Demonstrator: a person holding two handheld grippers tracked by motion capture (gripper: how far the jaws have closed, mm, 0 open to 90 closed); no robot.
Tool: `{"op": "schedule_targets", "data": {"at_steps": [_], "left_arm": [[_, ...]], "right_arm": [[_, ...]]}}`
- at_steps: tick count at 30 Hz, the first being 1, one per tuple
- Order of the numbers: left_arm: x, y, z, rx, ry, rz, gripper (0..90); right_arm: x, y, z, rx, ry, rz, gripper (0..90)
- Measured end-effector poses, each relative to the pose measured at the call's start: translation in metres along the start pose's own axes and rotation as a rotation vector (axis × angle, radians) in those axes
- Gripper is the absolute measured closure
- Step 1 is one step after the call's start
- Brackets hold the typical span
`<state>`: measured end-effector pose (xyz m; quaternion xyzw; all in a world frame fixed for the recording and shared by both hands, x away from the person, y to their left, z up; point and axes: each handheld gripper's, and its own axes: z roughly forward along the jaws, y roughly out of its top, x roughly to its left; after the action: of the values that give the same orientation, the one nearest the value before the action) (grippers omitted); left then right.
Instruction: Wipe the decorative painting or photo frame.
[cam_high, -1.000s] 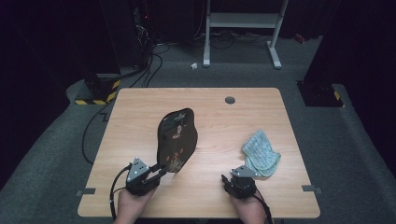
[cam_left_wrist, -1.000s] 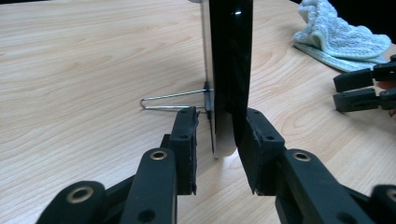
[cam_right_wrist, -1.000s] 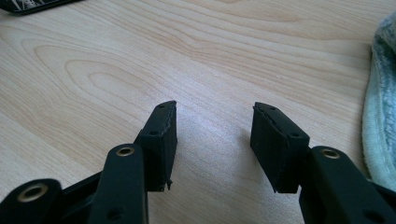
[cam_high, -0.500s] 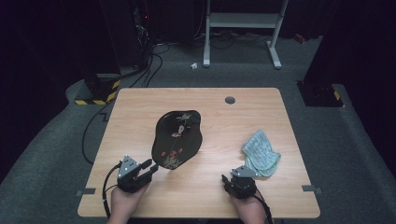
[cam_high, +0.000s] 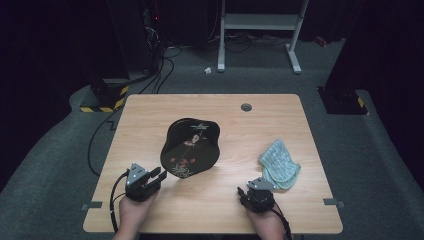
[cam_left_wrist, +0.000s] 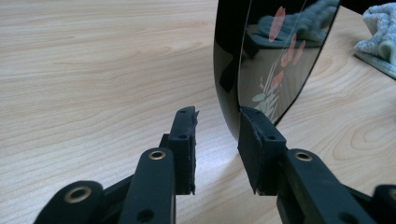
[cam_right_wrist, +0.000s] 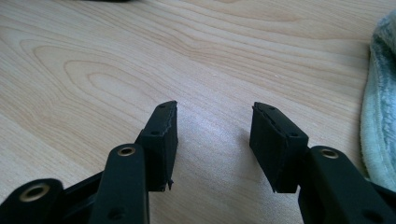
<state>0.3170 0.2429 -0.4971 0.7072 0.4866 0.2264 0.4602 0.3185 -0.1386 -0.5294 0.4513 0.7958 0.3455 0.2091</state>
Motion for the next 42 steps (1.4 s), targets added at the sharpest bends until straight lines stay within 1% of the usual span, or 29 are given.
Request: {"op": "schedule_targets", "data": {"at_steps": [5, 7, 15, 27, 32, 36, 37, 38, 39, 40, 41, 42], "left_arm": [[0.005, 0.001, 0.006, -0.001, 0.003, -0.02, 67.6], [0.008, 0.001, 0.009, -0.001, 0.003, -0.039, 67.6], [0.014, 0.002, 0.019, 0.003, 0.003, -0.069, 67.9], [0.019, 0.001, 0.024, 0.015, 0.008, -0.069, 68.1], [0.02, 0.002, 0.025, 0.028, 0.022, -0.048, 67.7], [0.019, 0.0, 0.024, 0.058, 0.031, -0.024, 63.0], [0.019, -0.001, 0.023, 0.079, 0.037, -0.007, 61.3], [0.018, -0.001, 0.023, 0.086, 0.043, 0.005, 60.1], [0.018, -0.003, 0.021, 0.105, 0.05, 0.022, 58.8], [0.018, -0.004, 0.021, 0.121, 0.045, 0.029, 57.1], [0.018, -0.005, 0.021, 0.149, 0.041, 0.039, 54.4], [0.017, -0.008, 0.02, 0.192, 0.053, 0.067, 51.6]], "right_arm": [[0.0, 0.0, 0.0, 0.0, -0.002, 0.001, 51.3], [0.0, 0.0, 0.0, 0.0, -0.003, 0.002, 51.3], [0.0, 0.0, 0.0, 0.0, -0.002, 0.002, 51.4], [0.0, 0.0, 0.0, 0.0, -0.002, 0.001, 51.4], [0.0, 0.0, 0.0, 0.0, -0.003, 0.002, 51.4], [0.0, 0.0, 0.0, 0.0, -0.003, 0.002, 51.4], [0.0, 0.0, 0.0, 0.0, -0.003, 0.002, 51.4], [0.0, 0.0, 0.0, 0.0, -0.003, 0.002, 51.4], [0.0, 0.0, 0.0, 0.0, -0.003, 0.002, 51.4], [0.0, 0.0, 0.0, 0.0, -0.003, 0.002, 51.4], [0.0, 0.0, 0.0, 0.0, -0.002, 0.002, 51.4], [0.0, 0.0, 0.0, 0.0, -0.002, 0.002, 51.4]]}}
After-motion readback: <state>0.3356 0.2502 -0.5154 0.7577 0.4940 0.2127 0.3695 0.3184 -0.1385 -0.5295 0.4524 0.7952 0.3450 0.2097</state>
